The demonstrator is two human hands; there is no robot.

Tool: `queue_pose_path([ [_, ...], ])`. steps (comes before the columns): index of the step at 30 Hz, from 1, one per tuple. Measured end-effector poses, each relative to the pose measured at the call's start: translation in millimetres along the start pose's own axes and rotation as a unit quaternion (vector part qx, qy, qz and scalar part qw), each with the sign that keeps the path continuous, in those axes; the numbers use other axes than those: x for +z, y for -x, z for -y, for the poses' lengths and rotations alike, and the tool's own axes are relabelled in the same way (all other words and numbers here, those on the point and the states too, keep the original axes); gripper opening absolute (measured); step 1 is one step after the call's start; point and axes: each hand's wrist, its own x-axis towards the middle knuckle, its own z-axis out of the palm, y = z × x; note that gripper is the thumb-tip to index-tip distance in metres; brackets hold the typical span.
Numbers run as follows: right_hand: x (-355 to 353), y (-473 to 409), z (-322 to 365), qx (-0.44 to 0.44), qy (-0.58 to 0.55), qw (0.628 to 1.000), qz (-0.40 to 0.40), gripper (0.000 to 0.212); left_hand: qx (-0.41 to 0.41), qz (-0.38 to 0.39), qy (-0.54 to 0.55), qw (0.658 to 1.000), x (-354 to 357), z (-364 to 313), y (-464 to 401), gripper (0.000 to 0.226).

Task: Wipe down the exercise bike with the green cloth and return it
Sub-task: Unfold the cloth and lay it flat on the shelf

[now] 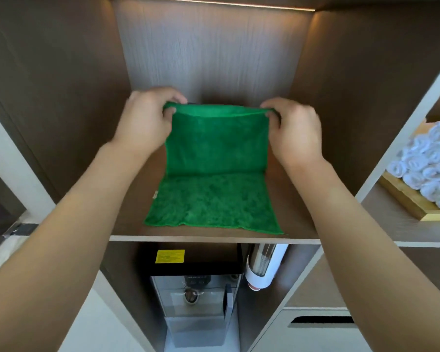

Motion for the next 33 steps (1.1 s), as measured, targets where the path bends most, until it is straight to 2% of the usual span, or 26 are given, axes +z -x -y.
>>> queue_pose_path([
  [1, -7, 6, 2, -0.025, -0.014, 0.999, -0.028, 0.031, 0.023, -0.031, 0.003, 0.999, -7, 0, 5, 0.031],
  [3, -14, 38, 1, -0.098, -0.028, 0.994, -0.034, 0.032, 0.065, -0.028, 0.01, 0.997, -15, 1, 35, 0.029],
  [5, -10, 84, -5, -0.135, -0.029, 0.99, 0.021, 0.037, 0.066, 0.026, 0.024, 0.997, -14, 7, 80, 0.03],
  [8, 7, 139, -17, -0.127, -0.043, 0.983, 0.128, 0.045, 0.044, 0.109, 0.024, 0.993, -2, 14, 136, 0.028],
  [11, 16, 163, -23, -0.14, -0.047, 0.976, 0.161, 0.046, 0.02, 0.141, 0.033, 0.989, 7, 15, 164, 0.025],
  [14, 15, 171, -27, -0.133, -0.064, 0.977, 0.151, 0.041, -0.005, 0.136, 0.04, 0.99, 7, 13, 177, 0.024],
  [18, 12, 173, -34, -0.136, -0.079, 0.985, 0.065, 0.028, -0.004, 0.121, 0.059, 0.991, 3, 9, 182, 0.021],
  [20, 11, 172, -39, -0.133, -0.073, 0.987, 0.047, 0.029, -0.007, 0.131, 0.069, 0.989, 4, 5, 184, 0.024],
  [25, 3, 182, -41, -0.1, -0.085, 0.984, 0.118, 0.024, -0.01, 0.163, 0.092, 0.982, 1, -8, 192, 0.023],
  [27, 0, 178, -36, -0.076, -0.11, 0.983, 0.123, 0.019, -0.041, 0.152, 0.105, 0.982, -2, -9, 189, 0.026],
  [30, 10, 152, -23, -0.037, -0.126, 0.984, 0.119, 0.02, -0.081, 0.111, 0.06, 0.989, 7, -12, 163, 0.033],
  [31, 18, 138, -20, -0.024, -0.118, 0.983, 0.138, 0.02, -0.078, 0.108, 0.048, 0.99, 16, -11, 150, 0.029],
  [33, 40, 106, -15, 0.002, -0.069, 0.968, 0.243, 0.031, -0.062, 0.161, 0.025, 0.985, 39, -7, 119, 0.023],
])
